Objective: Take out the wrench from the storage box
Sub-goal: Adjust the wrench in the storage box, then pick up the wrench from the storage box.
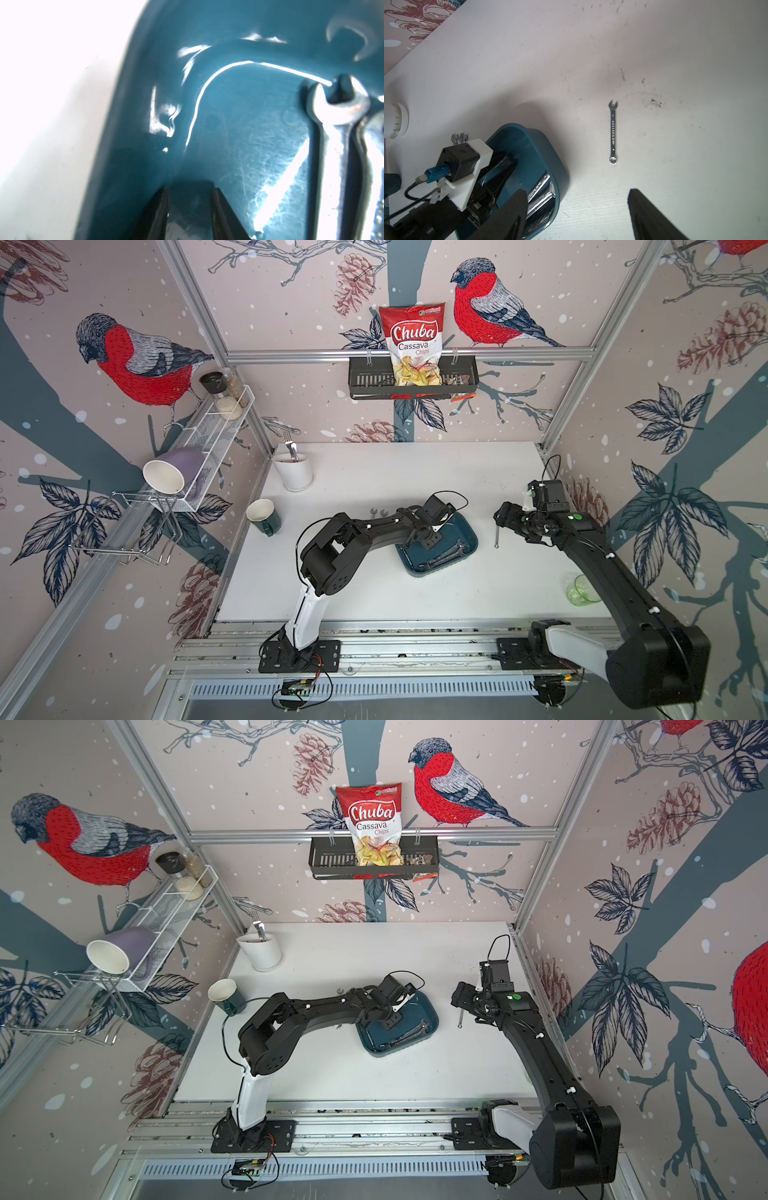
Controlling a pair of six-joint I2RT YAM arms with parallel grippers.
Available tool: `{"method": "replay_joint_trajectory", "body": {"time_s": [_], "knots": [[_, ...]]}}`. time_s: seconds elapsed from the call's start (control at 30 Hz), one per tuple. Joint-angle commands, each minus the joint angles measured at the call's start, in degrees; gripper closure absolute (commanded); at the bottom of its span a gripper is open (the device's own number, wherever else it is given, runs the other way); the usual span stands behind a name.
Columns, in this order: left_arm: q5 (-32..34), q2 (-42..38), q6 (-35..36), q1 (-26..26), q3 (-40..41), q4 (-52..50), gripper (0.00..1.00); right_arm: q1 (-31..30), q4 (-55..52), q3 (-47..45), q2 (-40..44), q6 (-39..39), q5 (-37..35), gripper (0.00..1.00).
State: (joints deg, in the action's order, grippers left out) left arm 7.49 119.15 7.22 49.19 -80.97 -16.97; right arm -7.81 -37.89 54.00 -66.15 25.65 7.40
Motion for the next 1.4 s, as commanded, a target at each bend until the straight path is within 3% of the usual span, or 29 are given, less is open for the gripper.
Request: {"method": "replay_joint_trajectory", "body": {"time_s": [0.0,0.17,0.33,0.43,0.53,0.73,1.07,1.27,1.37], "knots": [[2.5,-1.1,-2.7,-0.6,0.0,-2.2,0.62,0.1,0.8,-0.2,0.2,0.1,0.7,0.19],[-7.3,-5.2,-0.9,-0.5,2.2,-0.6,0.59,0.1,1.7,-0.8,0.1,0.3,2.1,0.19],[-18.7,-7.1,2.5,0.2,3.4,-1.4,0.49,0.1,2.3,-1.0,-0.4,0.2,2.8,0.19],[-19.9,-6.3,4.1,0.9,3.2,-2.9,0.41,0.1,2.4,-1.1,-0.9,0.1,2.6,0.19],[-20.3,-4.4,4.9,1.1,2.9,-3.8,0.4,0.1,2.6,-1.2,-1.4,0.2,2.9,0.19],[-16.9,-0.3,5.6,2.0,1.9,-5.0,0.43,0.1,2.7,-1.6,-1.4,0.2,2.7,0.19],[6.0,-2.1,2.2,2.1,2.5,-1.3,0.51,0.1,2.4,-1.5,-1.0,-0.1,2.4,0.19],[12.2,-4.8,-0.2,2.1,2.9,0.0,0.6,0.1,2.5,-1.4,-0.9,0.2,2.5,0.19],[9.6,-6.3,-0.5,2.0,3.5,0.6,0.61,0.1,2.6,-1.3,-0.9,0.2,2.6,0.19]]}}
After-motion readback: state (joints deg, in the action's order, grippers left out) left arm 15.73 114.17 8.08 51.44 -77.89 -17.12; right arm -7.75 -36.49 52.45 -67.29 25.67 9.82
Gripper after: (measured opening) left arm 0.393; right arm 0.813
